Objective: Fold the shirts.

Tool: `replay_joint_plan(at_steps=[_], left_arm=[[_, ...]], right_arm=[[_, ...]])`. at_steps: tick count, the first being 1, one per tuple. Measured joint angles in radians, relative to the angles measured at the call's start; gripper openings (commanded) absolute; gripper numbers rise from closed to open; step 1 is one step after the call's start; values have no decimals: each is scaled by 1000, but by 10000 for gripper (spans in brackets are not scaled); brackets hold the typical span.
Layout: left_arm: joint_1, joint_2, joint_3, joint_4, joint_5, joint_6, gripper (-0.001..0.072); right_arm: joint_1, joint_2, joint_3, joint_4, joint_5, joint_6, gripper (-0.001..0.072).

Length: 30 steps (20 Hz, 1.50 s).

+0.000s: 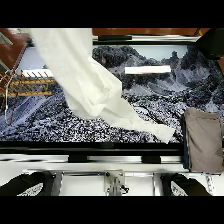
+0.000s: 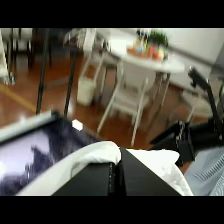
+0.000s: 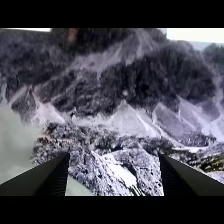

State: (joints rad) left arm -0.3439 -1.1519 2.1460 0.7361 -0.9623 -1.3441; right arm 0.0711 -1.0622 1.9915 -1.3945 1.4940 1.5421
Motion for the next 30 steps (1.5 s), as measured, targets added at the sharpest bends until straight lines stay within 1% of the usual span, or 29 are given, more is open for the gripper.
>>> replay_joint_plan(at_steps=[3, 7, 12, 15, 18, 20, 23, 26, 28, 30], left_arm=[[-6, 35, -54, 7, 15, -14, 42], [-10, 13, -220, 16, 1, -25, 43], [-1, -106, -340, 18, -57, -14, 43], [48, -136, -357, 18, -74, -2, 43], [137, -127, -345, 13, -109, 6, 43], [184, -112, -338, -5, -144, 10, 43], [217, -99, -334, -19, -200, 23, 43], [229, -97, -333, -21, -225, 30, 43], [233, -95, -333, -10, -240, 32, 43], [235, -95, -333, 2, -256, 33, 43]], right_arm=[[0, 68, 0, 0, -15, 27, 683], [0, 74, -1, 0, 52, 48, 684], [0, -24, -1, 2, 174, 60, 684], [1, -124, -19, 19, 234, 62, 684], [-1, -203, -138, 25, 285, 33, 683], [-21, -225, -304, 26, 312, 10, 683], [-73, -225, -590, 36, 290, -7, 684], [-93, -224, -829, 93, 168, -1, 684], [-92, -238, -933, 136, 63, 20, 684], [-90, -268, -990, 179, -8, 37, 684]])
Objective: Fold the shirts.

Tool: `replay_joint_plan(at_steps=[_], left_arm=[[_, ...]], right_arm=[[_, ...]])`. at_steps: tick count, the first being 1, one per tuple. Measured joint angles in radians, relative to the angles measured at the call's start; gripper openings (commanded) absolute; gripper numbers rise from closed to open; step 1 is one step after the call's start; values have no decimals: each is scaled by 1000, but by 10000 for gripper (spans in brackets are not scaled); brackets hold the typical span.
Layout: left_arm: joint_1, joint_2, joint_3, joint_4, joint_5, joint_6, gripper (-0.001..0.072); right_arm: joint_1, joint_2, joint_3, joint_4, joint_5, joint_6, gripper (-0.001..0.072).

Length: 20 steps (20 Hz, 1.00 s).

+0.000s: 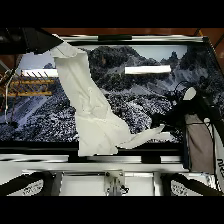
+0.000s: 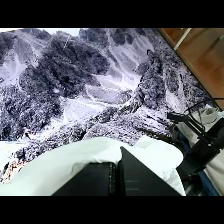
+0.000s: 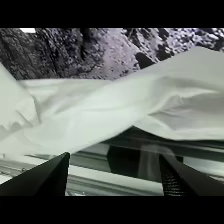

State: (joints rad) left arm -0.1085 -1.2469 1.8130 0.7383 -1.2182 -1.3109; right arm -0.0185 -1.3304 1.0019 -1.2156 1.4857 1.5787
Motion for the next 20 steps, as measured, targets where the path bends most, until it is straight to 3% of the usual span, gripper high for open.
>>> replay_joint_plan(at_steps=[6, 7, 8, 9, 10, 15, 20], left_arm=[[2, 0, 0, 18, -27, 2, 43], [2, 0, 0, 18, -27, 2, 43], [2, 0, 0, 18, -29, 2, 43], [2, 0, 0, 20, -30, 2, 43], [2, 0, 0, 20, -31, 2, 43], [2, 0, 7, 19, -26, 2, 42], [2, 0, 146, -78, 134, 2, 42]], right_arm=[[3, -97, -55, 77, -103, 26, 673], [3, -108, -57, 87, -113, 29, 538], [3, -117, -60, 99, -122, 33, 308], [3, -126, -61, 113, -134, 37, 133], [3, -132, -62, 129, -142, 41, 62], [3, -122, 10, 202, -148, -17, 61], [-28, 26, 371, 229, -183, -85, 60]])
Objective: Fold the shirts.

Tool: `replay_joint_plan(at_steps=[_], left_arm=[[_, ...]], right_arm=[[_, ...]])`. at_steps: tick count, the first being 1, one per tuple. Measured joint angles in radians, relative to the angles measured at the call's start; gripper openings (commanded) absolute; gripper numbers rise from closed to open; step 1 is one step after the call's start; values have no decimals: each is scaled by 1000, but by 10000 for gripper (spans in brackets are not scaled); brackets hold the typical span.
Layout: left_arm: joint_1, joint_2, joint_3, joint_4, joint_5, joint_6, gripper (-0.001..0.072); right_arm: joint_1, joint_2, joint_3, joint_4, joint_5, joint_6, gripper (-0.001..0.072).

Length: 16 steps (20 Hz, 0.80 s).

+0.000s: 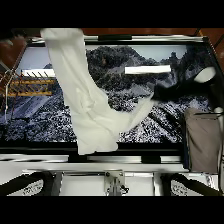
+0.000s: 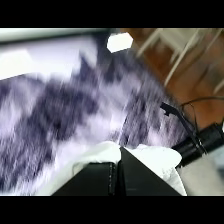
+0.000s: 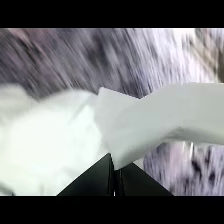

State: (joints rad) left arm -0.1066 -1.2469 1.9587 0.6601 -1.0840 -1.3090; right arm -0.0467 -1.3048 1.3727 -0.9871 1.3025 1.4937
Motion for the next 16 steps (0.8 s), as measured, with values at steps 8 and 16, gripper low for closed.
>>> replay_joint_plan(at_steps=[8, 16], left_arm=[[87, 174, 145, -63, 327, 0, 43], [168, 292, -55, 34, -99, -64, 43]], right_arm=[[-58, 279, 632, -181, -390, -21, 60], [-64, 316, 655, -436, -259, 56, 61]])
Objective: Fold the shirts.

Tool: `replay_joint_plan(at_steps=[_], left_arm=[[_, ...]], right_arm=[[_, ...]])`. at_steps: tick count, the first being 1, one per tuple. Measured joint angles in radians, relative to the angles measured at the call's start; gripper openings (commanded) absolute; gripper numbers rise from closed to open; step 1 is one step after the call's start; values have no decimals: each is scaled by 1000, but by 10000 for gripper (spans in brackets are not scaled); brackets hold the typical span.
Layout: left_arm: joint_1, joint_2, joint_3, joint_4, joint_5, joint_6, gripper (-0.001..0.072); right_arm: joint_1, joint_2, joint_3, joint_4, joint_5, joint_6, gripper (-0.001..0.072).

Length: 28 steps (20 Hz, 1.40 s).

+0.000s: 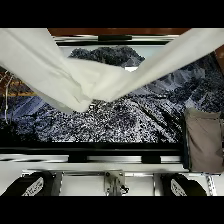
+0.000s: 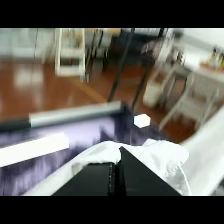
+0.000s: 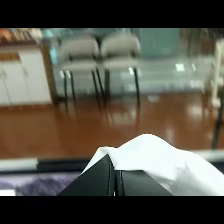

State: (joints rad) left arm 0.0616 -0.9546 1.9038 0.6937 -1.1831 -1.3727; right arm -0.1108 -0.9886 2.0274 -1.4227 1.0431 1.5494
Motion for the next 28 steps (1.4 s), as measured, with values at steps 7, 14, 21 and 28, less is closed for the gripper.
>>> replay_joint_plan(at_steps=[7, 14, 21, 28], left_arm=[[-4, 5, -329, 50, -163, -37, 43], [-80, 5, -495, 13, 100, -8, 43], [-98, -7, -460, -60, 361, 42, 43], [-100, -85, -492, 153, -47, 43, 43]], right_arm=[[0, -151, -49, -95, 229, 9, 61], [0, -235, -54, -53, 382, -21, 61], [1, -222, -55, 88, 497, -38, 61], [0, -248, -217, -77, 628, -17, 61]])
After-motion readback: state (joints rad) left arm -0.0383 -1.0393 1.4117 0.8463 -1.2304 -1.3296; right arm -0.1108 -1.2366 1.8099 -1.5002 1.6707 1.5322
